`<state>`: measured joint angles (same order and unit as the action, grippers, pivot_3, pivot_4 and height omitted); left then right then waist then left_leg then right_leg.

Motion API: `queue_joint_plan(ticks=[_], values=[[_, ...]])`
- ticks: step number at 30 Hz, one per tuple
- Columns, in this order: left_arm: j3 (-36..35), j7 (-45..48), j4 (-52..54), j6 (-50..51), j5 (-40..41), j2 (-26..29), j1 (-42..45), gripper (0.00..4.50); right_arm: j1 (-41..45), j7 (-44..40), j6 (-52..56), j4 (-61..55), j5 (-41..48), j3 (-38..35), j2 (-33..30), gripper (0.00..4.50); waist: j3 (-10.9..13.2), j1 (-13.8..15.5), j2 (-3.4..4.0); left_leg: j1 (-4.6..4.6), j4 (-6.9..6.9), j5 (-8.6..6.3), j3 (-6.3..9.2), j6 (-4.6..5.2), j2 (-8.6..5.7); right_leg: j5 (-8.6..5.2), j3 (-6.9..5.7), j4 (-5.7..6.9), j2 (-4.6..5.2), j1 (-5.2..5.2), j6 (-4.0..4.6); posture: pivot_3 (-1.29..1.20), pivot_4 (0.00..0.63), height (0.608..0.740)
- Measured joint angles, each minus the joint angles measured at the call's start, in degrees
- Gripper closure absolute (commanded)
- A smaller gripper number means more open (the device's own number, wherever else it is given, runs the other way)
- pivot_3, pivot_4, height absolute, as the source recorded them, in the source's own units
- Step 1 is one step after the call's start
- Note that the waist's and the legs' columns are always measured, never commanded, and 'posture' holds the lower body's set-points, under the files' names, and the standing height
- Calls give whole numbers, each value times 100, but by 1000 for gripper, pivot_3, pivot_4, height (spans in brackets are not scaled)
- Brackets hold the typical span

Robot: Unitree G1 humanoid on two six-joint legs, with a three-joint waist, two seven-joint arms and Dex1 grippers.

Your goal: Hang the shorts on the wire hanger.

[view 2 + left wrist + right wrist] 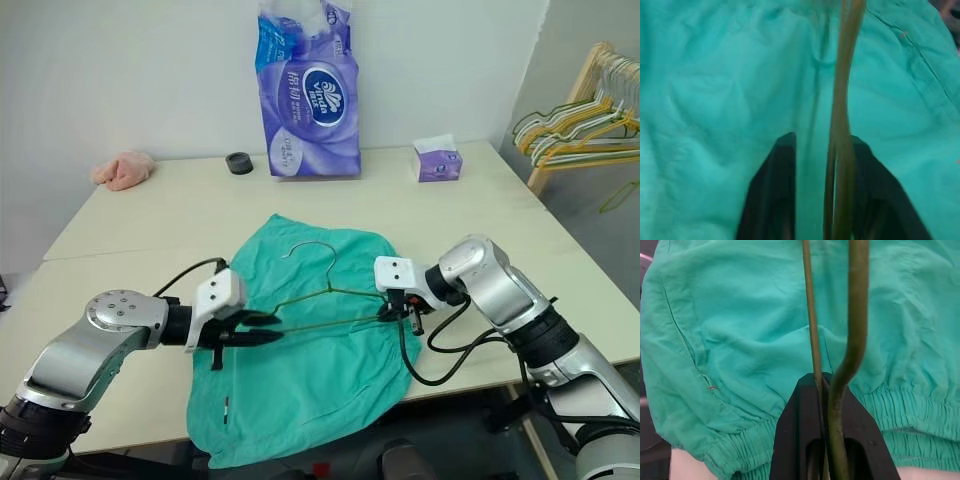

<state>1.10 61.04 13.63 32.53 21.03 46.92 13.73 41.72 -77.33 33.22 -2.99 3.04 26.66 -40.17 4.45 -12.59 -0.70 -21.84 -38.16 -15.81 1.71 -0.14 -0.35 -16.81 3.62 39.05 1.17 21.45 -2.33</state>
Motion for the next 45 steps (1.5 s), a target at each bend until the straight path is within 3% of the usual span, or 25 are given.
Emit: queue_joint_plan(ticks=[5,11,14,20,25,30,45], values=[[-759,-446,-110,89,353,-223,-63,2358,-346,84,492,-231,261,-293,-229,4500,-3,-10,-2,0,1,0,7,0,0,0,-4,1,0,0,0,-232,32,740],[-1108,-808,-652,-77,290,-226,-230,2358,-889,292,1128,-396,567,-800,-652,4500,-3,-4,-2,0,-2,0,9,0,-2,0,-6,2,1,-3,0,-242,38,740],[-1197,-734,-732,-67,387,-216,-337,1811,-1282,438,1473,-483,798,-1175,-861,4500,-3,5,-2,-2,-2,0,8,0,-2,0,-6,-2,1,-5,0,-249,41,740],[-1151,-470,-696,-66,533,-214,-501,70,-2216,810,2340,-564,1331,-2065,-1210,4500,-1,4,-1,-3,-1,0,4,0,-2,0,-4,-1,2,-5,0,-284,51,740],[-929,-161,-633,-173,531,-159,-506,70,-2919,1159,2932,-574,1768,-2887,-1335,4500,-1,-23,-2,5,-2,0,-12,1,-1,-1,10,-1,-6,-9,-1,-302,55,740],[-771,-21,-603,-179,527,-137,-483,70,-3219,1408,3186,-575,2051,-3218,-1345,4500,0,-124,-2,8,-2,0,-28,2,0,-4,28,-2,-13,-7,-6,-311,57,740],[-525,375,-268,-422,438,143,-731,70,-2703,1457,3231,-63,2302,-2351,-1388,4500,5,-252,-2,9,0,0,-38,3,2,-18,40,-7,-14,-4,-29,-289,59,740]])
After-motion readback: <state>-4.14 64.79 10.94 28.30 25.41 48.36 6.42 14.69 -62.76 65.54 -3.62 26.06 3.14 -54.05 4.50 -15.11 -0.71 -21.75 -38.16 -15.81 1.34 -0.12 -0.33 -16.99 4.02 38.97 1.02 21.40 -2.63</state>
